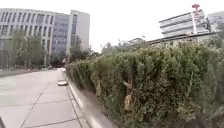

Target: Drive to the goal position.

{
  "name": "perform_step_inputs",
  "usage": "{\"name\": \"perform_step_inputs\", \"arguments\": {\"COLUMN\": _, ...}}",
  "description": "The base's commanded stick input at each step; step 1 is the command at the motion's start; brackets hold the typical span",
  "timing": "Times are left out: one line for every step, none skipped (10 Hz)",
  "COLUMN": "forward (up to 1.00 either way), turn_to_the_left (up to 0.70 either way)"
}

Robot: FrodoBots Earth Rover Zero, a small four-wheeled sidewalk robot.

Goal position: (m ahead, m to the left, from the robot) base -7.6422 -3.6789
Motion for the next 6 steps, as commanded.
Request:
{"name": "perform_step_inputs", "arguments": {"forward": 0.05, "turn_to_the_left": 0.0}}
{"name": "perform_step_inputs", "arguments": {"forward": 0.05, "turn_to_the_left": 0.0}}
{"name": "perform_step_inputs", "arguments": {"forward": 0.05, "turn_to_the_left": 0.0}}
{"name": "perform_step_inputs", "arguments": {"forward": 0.05, "turn_to_the_left": 0.0}}
{"name": "perform_step_inputs", "arguments": {"forward": 0.05, "turn_to_the_left": 0.0}}
{"name": "perform_step_inputs", "arguments": {"forward": 0.05, "turn_to_the_left": 0.0}}
